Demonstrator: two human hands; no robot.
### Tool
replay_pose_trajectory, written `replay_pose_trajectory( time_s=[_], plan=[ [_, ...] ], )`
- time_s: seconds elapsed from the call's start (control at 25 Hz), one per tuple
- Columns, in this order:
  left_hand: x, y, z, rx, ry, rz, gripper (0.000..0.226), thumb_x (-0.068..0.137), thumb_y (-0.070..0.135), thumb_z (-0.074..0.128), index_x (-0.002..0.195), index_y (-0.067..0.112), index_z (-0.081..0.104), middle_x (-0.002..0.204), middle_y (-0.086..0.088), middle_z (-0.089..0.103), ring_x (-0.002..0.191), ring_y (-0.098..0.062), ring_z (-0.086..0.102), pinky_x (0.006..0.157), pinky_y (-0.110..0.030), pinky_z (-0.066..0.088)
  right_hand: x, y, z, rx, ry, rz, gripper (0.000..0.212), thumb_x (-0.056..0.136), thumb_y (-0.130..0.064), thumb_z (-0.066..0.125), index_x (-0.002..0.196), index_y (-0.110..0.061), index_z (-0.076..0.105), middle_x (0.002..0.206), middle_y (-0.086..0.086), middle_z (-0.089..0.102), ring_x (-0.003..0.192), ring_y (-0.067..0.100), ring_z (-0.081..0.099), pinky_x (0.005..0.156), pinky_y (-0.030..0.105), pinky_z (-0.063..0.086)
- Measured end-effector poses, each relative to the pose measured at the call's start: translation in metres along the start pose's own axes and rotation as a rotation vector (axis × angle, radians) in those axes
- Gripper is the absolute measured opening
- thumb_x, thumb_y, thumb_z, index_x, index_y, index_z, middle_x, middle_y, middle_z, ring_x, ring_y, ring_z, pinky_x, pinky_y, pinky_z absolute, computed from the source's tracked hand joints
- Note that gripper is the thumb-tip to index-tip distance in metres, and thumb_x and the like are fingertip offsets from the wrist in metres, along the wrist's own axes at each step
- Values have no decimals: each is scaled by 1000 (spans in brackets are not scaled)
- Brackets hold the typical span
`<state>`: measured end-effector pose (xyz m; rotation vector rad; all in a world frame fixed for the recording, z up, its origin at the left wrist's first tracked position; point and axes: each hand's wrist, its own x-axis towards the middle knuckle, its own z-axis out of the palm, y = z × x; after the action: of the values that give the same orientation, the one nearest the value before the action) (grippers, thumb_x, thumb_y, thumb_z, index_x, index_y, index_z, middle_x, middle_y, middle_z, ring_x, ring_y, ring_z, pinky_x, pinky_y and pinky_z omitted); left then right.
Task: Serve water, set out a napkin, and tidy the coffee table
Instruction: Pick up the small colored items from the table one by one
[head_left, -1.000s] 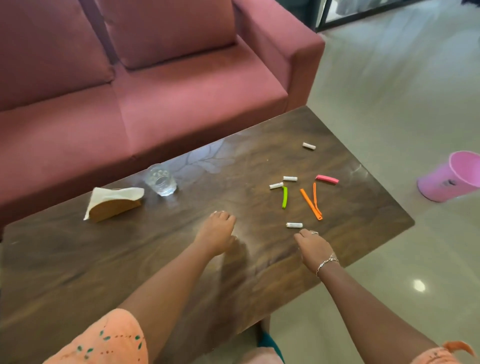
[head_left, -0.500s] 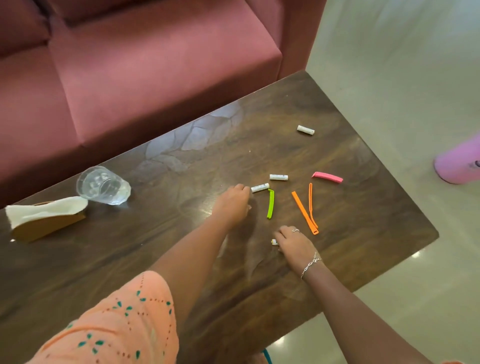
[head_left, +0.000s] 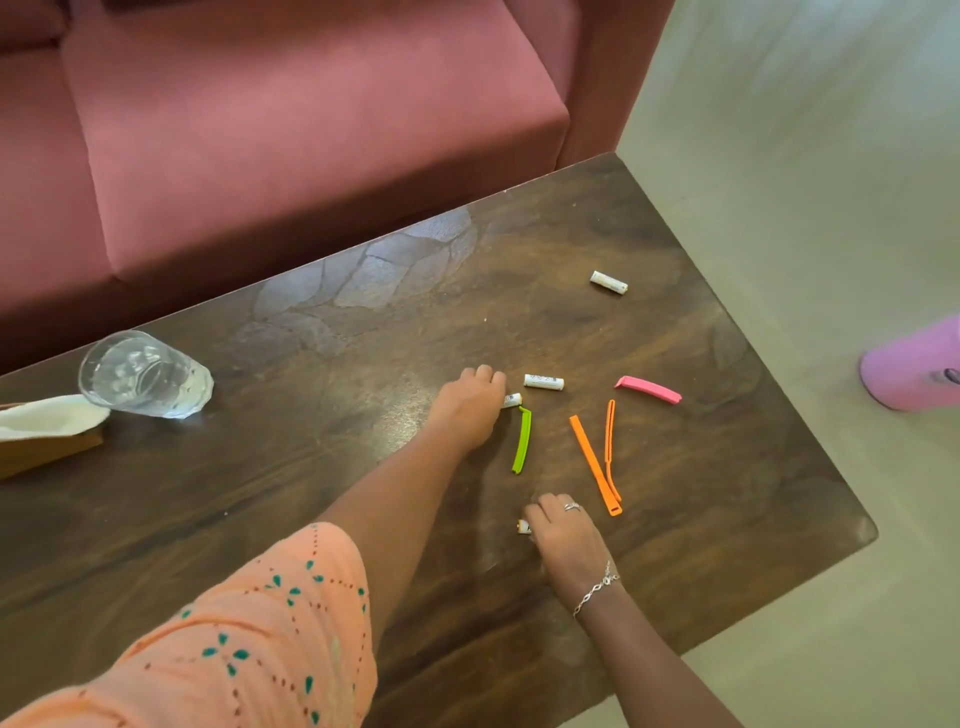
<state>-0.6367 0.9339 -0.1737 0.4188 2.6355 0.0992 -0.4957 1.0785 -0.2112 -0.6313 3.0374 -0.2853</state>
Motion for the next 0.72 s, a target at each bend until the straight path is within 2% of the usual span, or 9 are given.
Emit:
replay_pose_trajectory(
  time_s=[0.12,0.2,0.32,0.4,0.52,0.6,0.72],
  plan=[
    [-5,-1,-1,-18,6,-2,23,92,3,40,114,2,45,121,-17,48,111,-34,48,82,-42,45,-6,-2,-3,33,52,27,11,66,-13,54,70,-17,63,67,-1,60,58,20,57,60,28,33],
    [-20,-7,-2,-121,46,-63,20,93,9,42,111,2,47,118,-17,51,108,-34,50,83,-41,43,-8,-3,-8,61,80,53,18,59,-6,62,73,-15,63,69,1,60,59,21,56,62,29,34],
    [-56,-22,-2,-222,95,-106,20,93,18,45,107,3,48,114,-15,53,104,-34,53,82,-41,43,-6,-6,-25,98,162,58,19,72,-9,44,76,-12,62,70,4,60,61,24,54,62,30,34],
    [-81,-32,-2,-254,113,-128,20,94,21,45,104,4,49,112,-12,53,100,-31,54,79,-38,43,-1,-10,-37,106,198,44,21,75,-11,40,76,-11,61,71,5,60,63,25,52,62,31,35],
    [-128,-51,-4,-309,146,-186,19,93,21,46,102,4,49,109,-11,54,95,-30,54,70,-33,37,3,-37,-52,100,237,16,17,74,-9,43,76,-10,60,71,6,60,64,26,53,63,30,35],
    [-162,-66,-4,-334,163,-222,18,92,20,47,102,4,49,108,-11,55,94,-30,55,71,-36,40,3,-63,-58,95,247,-7,14,69,-3,50,77,-11,58,72,6,60,63,27,54,64,30,35],
    [-218,-89,-3,-358,187,-261,19,92,20,47,103,5,50,109,-11,55,95,-31,55,76,-38,42,2,-107,-65,99,244,-48,22,59,3,59,77,-10,58,72,7,60,60,28,56,63,31,34]
  ],
)
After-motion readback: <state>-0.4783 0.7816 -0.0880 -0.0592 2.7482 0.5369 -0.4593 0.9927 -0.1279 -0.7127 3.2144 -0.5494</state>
